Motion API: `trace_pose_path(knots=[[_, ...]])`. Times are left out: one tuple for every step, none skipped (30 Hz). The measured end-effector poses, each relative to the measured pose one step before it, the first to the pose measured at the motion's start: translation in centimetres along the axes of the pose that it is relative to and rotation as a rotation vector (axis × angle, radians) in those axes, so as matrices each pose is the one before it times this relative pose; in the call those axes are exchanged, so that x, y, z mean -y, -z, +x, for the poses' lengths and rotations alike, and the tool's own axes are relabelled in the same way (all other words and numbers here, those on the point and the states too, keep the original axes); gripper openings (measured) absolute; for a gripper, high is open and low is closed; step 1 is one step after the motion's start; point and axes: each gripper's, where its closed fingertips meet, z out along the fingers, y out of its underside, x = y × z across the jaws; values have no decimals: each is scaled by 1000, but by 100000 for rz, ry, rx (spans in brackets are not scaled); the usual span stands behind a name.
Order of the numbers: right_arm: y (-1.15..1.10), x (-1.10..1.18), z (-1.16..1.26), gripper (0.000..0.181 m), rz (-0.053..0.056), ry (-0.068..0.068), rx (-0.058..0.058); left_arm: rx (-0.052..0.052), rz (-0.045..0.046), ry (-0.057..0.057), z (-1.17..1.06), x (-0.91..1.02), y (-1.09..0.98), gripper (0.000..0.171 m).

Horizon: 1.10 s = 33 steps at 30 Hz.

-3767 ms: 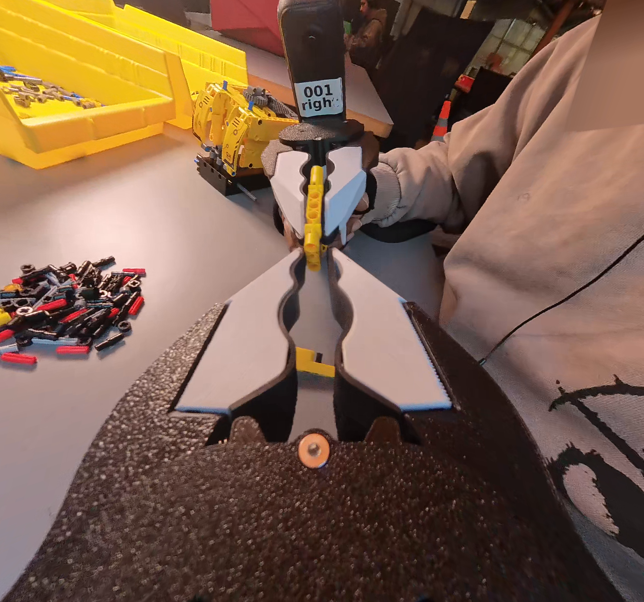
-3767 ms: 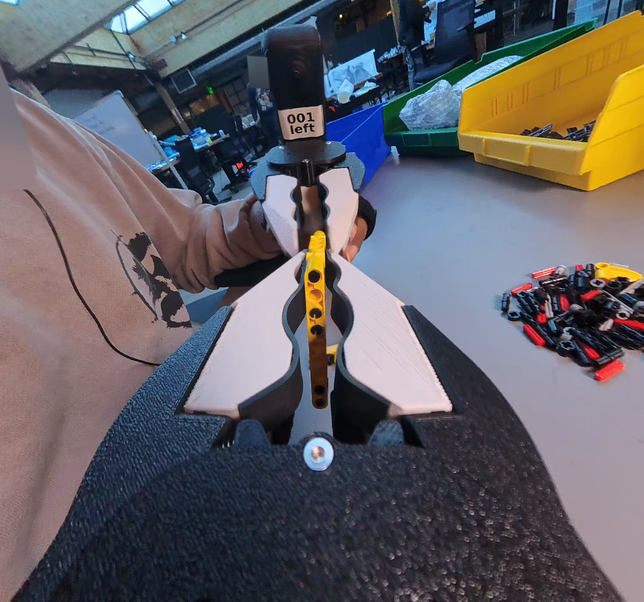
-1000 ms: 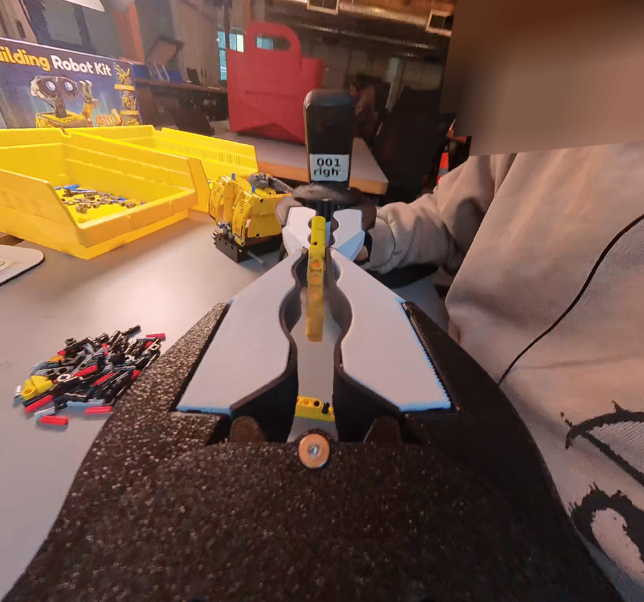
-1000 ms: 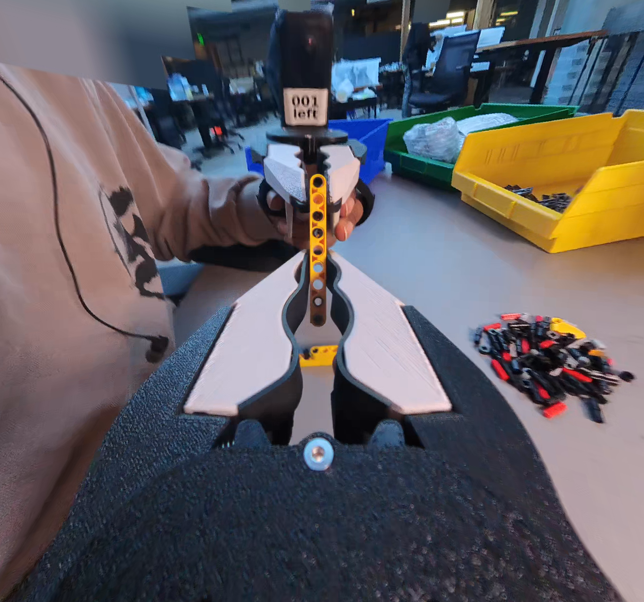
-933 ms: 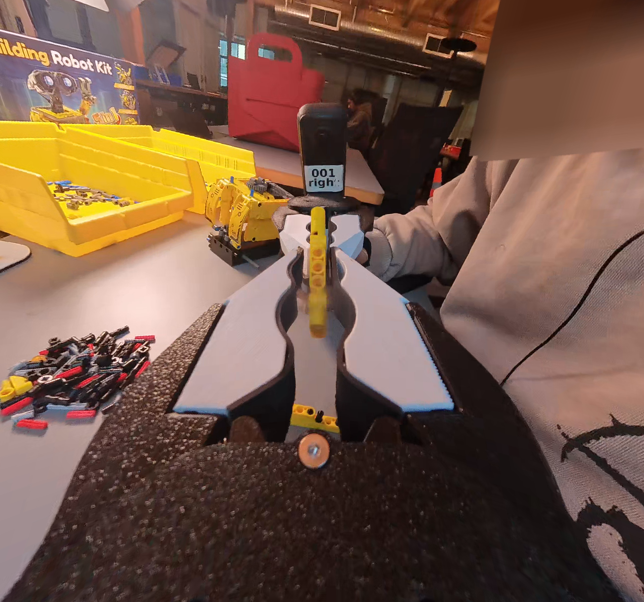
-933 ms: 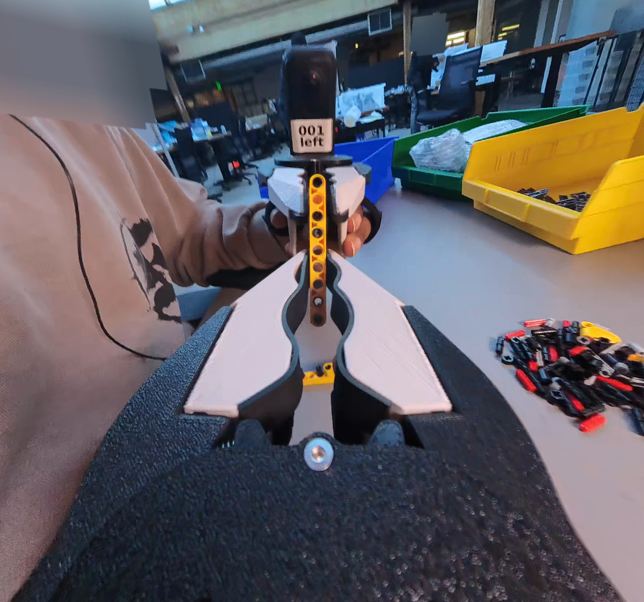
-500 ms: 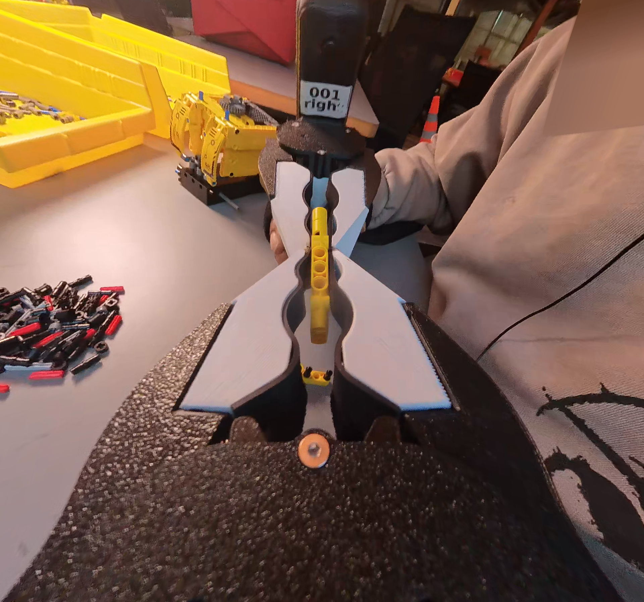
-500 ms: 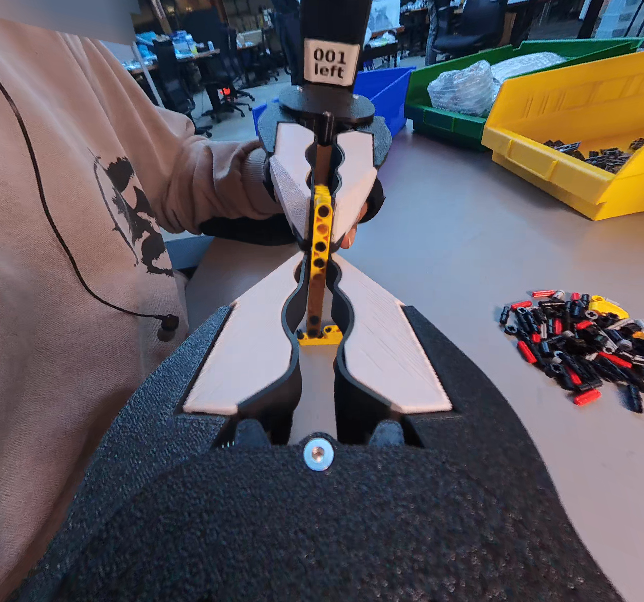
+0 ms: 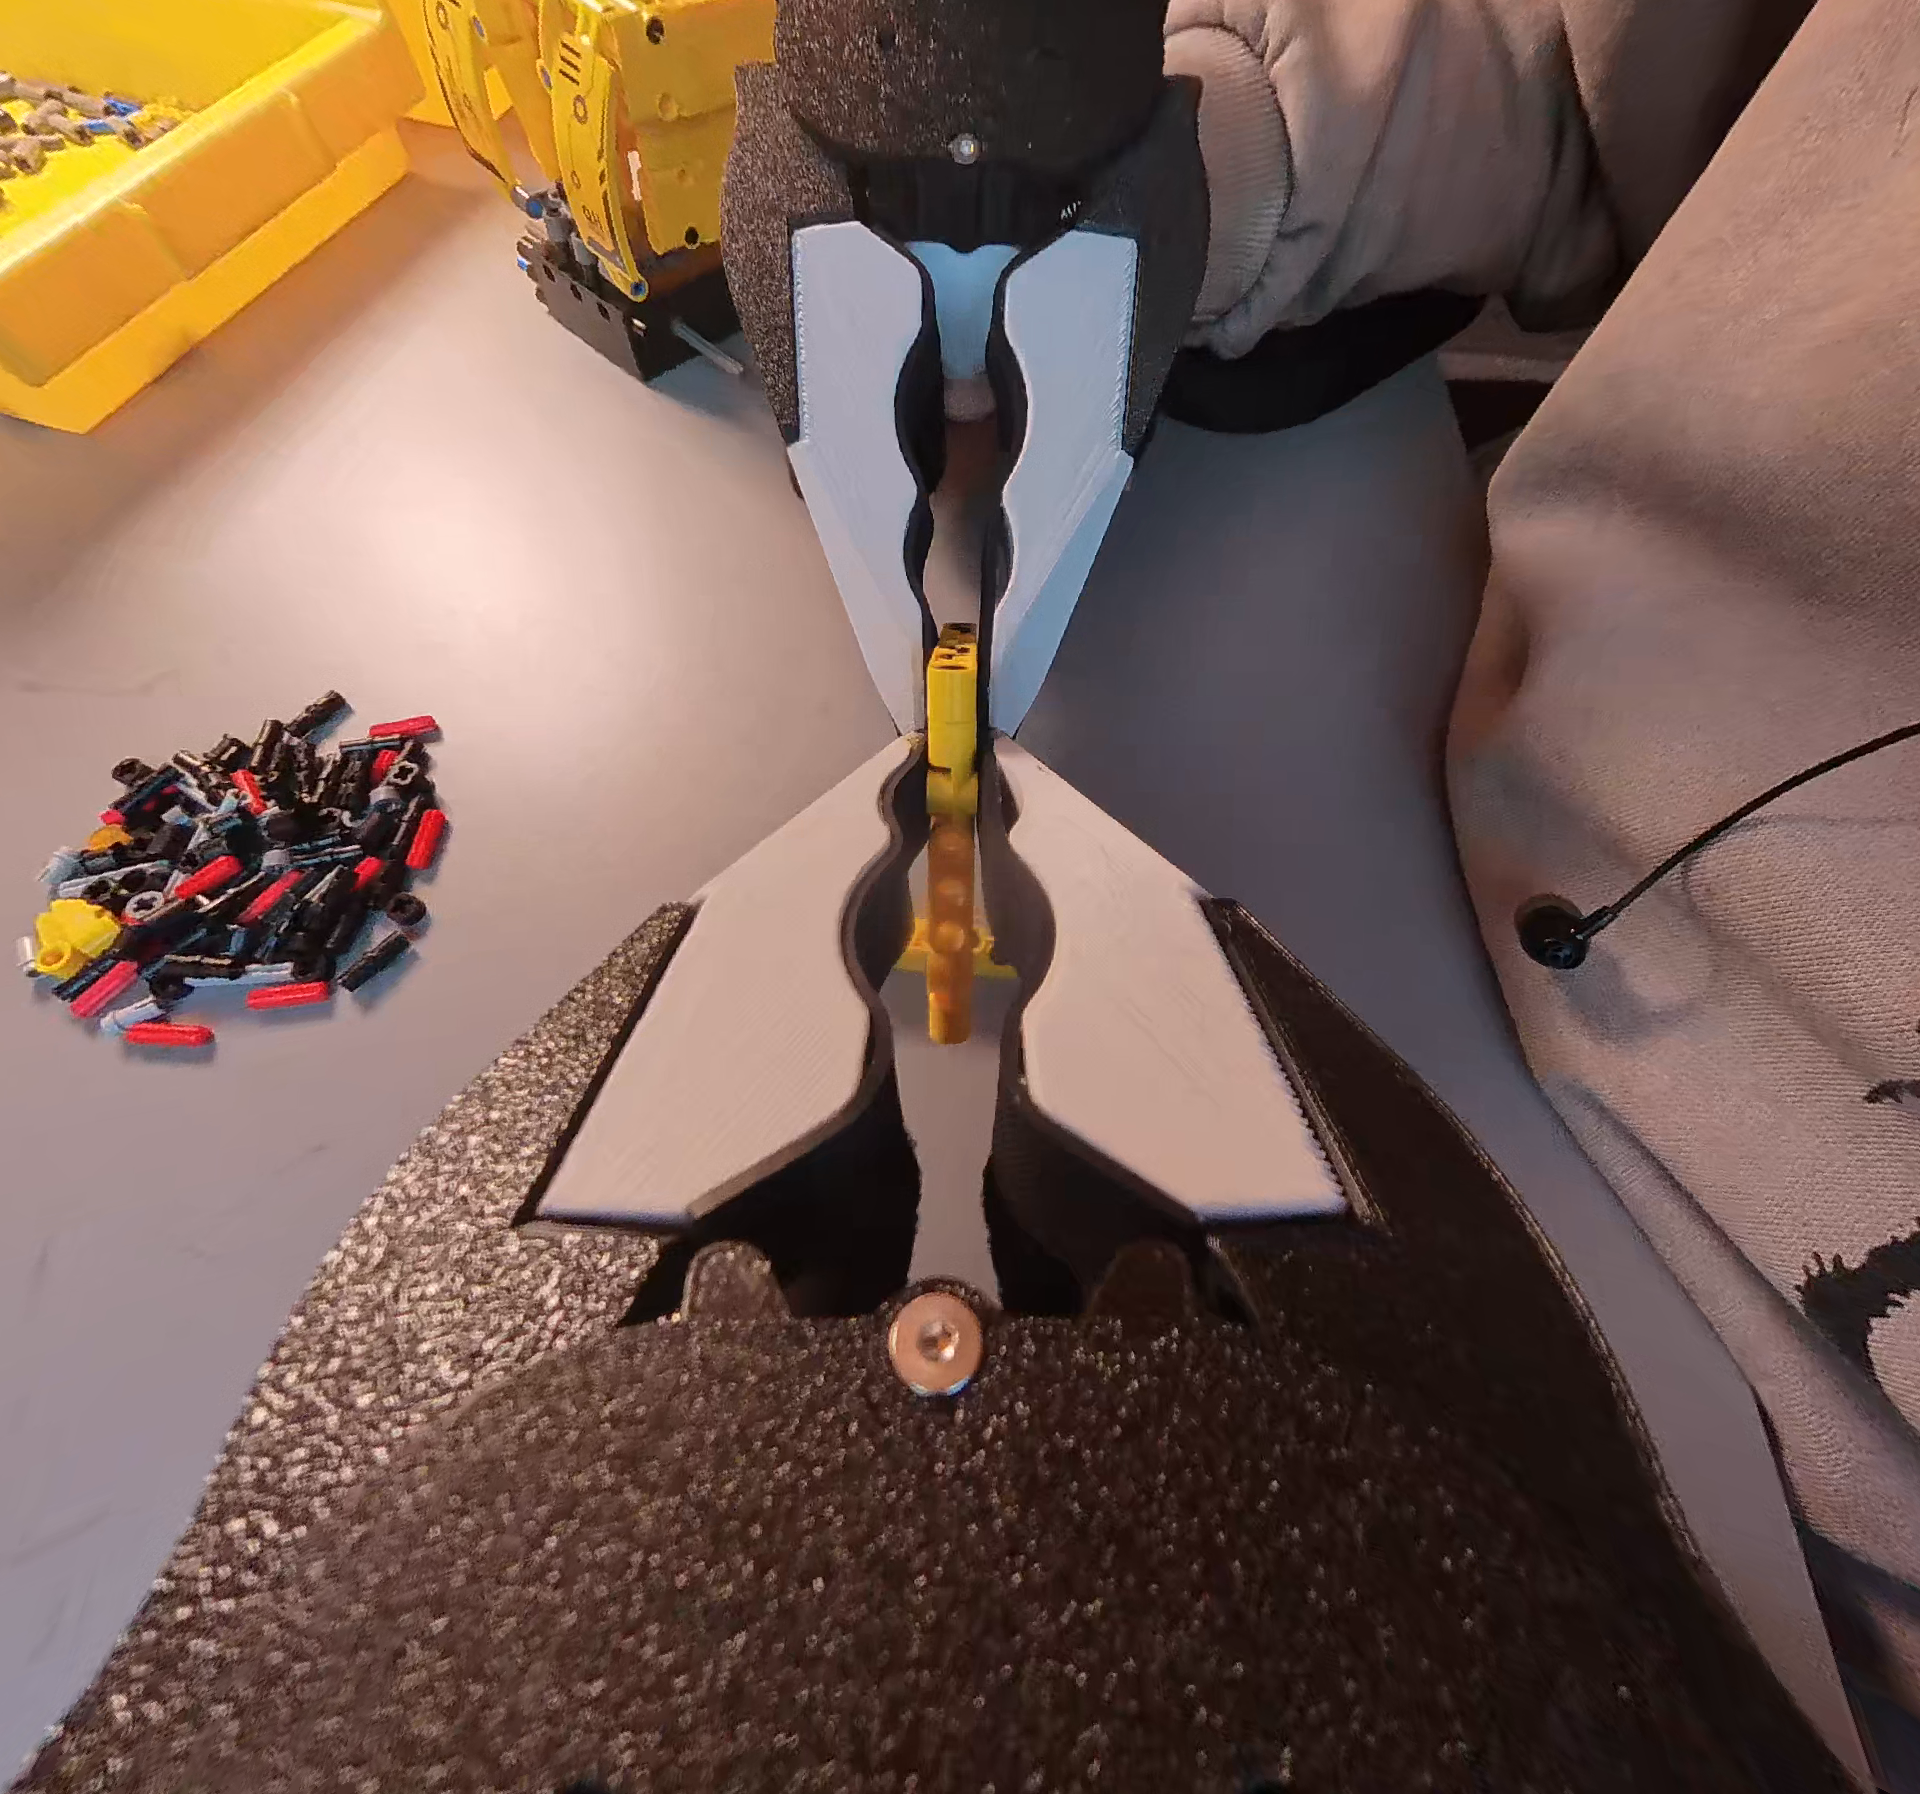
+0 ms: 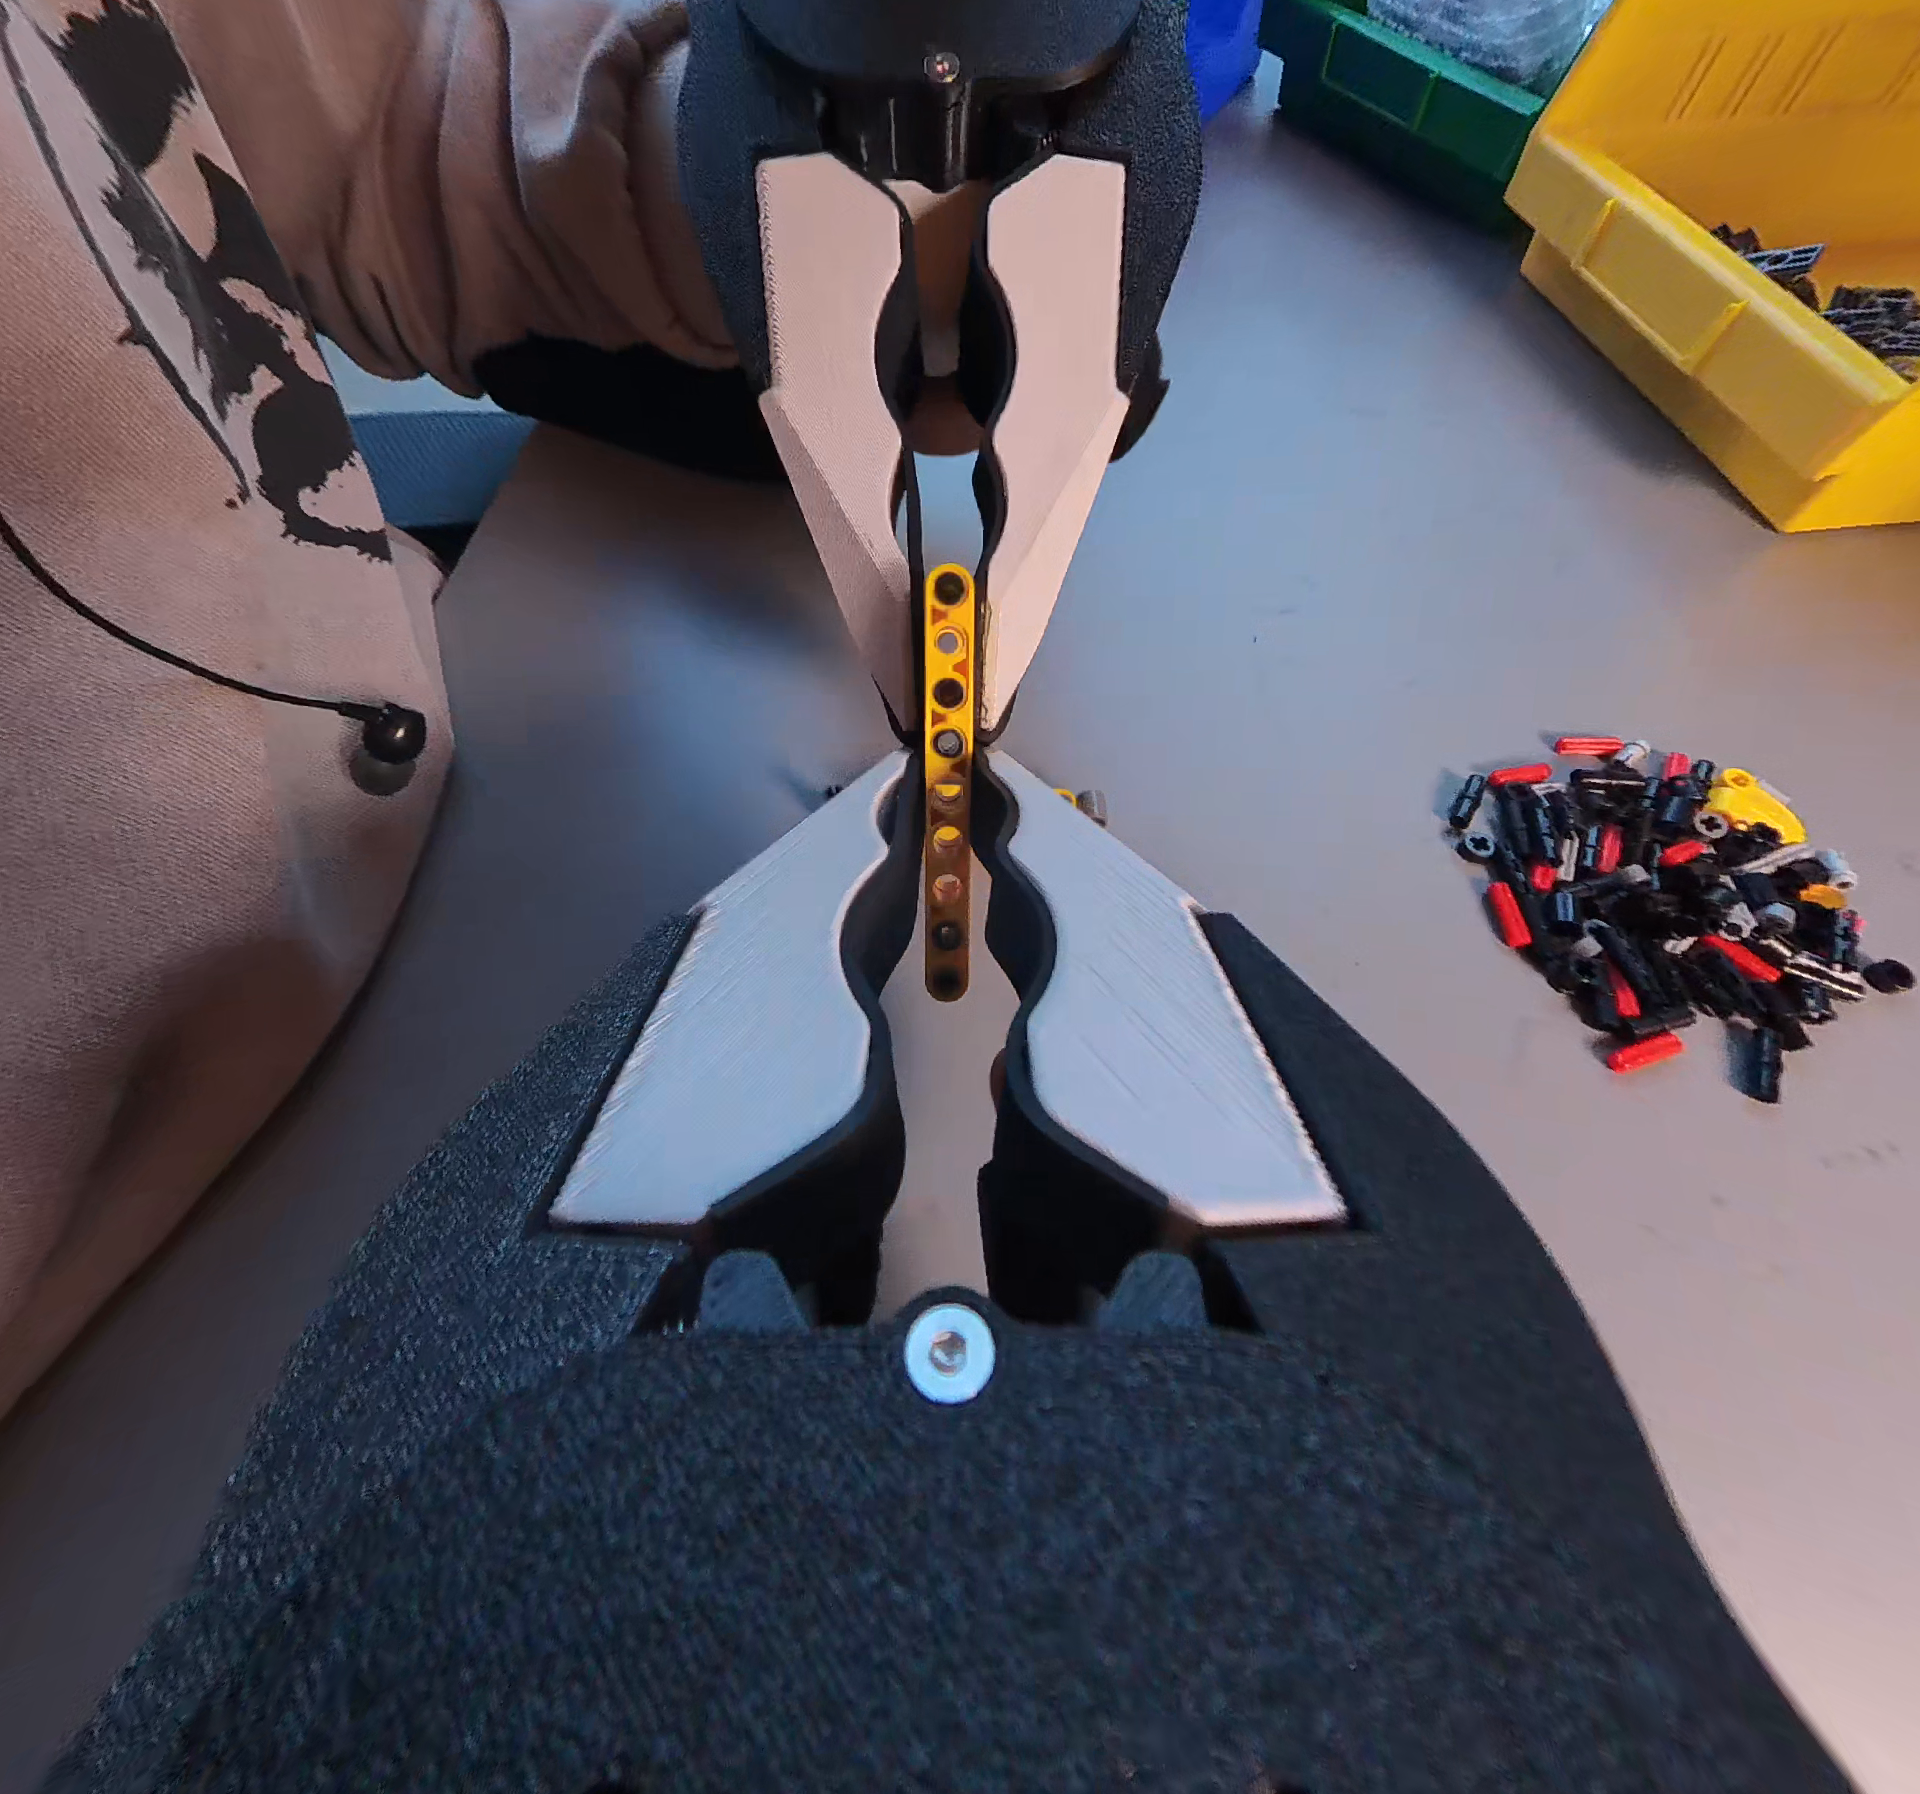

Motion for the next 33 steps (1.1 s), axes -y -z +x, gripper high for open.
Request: trace_pose_path(knots=[[54, 191, -59, 6, 1534, -1492, 1345, -622, 2164, 734, 4, 181, 122, 7], [95, 263, 177, 7, 2113, -1070, -343, 1033, 2886, 17, -233, 295, 170, 7], [226, 437, 275, 7, 2952, -62, -1368, 753, 3436, -1024, -131, 429, 237, 7], [301, 573, 5, 7, 3372, 431, 202, 526, 2462, -2444, -10, 391, 259, 7], [337, 624, 234, 8, 3576, 506, -1523, 3425, 966, -3015, -368, 277, 222, 7], [425, 665, 502, 9, 3774, 1073, -3185, 5432, -414, -5009, -537, 27, 114, 7], [433, 541, 383, 13, 2707, 977, -2013, 5576, -1870, -7527, -408, -194, 17, 7], [381, 327, 551, 20, 1144, -594, -2717, 6062, -2291, -7982, -392, -170, -27, 7], [346, 275, 906, 26, 905, -1660, -4805, 8010, -1982, -6944, -703, -83, -33, 7], [361, 417, 876, 29, 2269, -2399, -4567, 7893, -2097, -6621, -743, -145, -29, 7], [324, 513, 1051, 31, 3018, -4718, -5572, 8139, -2769, -7107, -821, -316, -22, 7], [171, 314, 827, 32, 1778, -6692, -3785, 8760, -3432, -7580, -940, -486, -14, 7], [-18, 46, 620, 36, 340, -8183, -2253, 7581, -3578, -8141, -777, -560, -18, 7], [-198, -214, 330, 38, -524, -9127, -714, 6943, -3281, -7274, -712, -524, -43, 7], [-372, -431, -110, 39, -775, -9522, 2027, 5488, -2380, -5846, -545, -367, -82, 7], [-519, -579, -372, 39, -756, -10064, 3737, 3361, -1114, -4624, -260, -158, -114, 7], [-579, -619, -408, 40, -454, -10361, 4339, 2887, -1041, -3760, -194, -107, -140, 7], [-548, -481, -115, 41, 446, -10371, 3029, 2636, -358, -4096, -111, 51, -129, 7], [-451, -200, 34, 42, 1620, -9361, 2689, 1696, 956, -4586, 74, 311, -64, 7], [-305, 9, 185, 42, 2037, -8097, 1974, 1463, 1658, -4206, 143, 502, -28, 7], [-187, 202, 171, 42, 2400, -6595, 1888, -249, 1253, -3619, 398, 494, -80, 7], [-118, 127, 102, 39, 1482, -5065, 1769, -773, 591, -2855, 485, 439, -119, 7], [-55, 90, 98, 30, 1100, -3371, 1237, -628, 710, -2355, 443, 444, -113, 7], [108, 165, 471, 19, 1737, -2126, -1614, 518, -170, -1576, 163, 219, -120, 8], [171, 33, 197, 18, 473, -1008, 319, -1656, -228, 77, 285, -43, -141, 10], [271, 149, 134, 11, 125, -920, 540, -3916, 1480, 4017, 397, 24, -62, 20], [392, 525, -46, 7, 1621, 993, 654, -2962, 1241, 8786, 2, -43, 30, 25], [444, 608, -67, 7, 797, 4532, -563, -4696, 3898, 13039, -89, 375, 251, 42], [486, 606, -364, 7, -169, 7761, 187, -5523, 4076, 18704, -307, 471, 305, 57], [433, 528, -970, 7, -759, 8772, 3679, -8394, 6633, 21993, -129, 881, 415, 66], [301, 248, -838, 7, -2420, 8507, 3004, -9428, 9144, 22635, -72, 1272, 608, 64], [169, -45, -697, 7, -3474, 9168, 1986, -8588, 7476, 20313, -150, 1009, 537, 64], [-27, -365, -689, 7, -4842, 8068, 1810, -7307, 3346, 15796, -217, 355, 345, 66]])
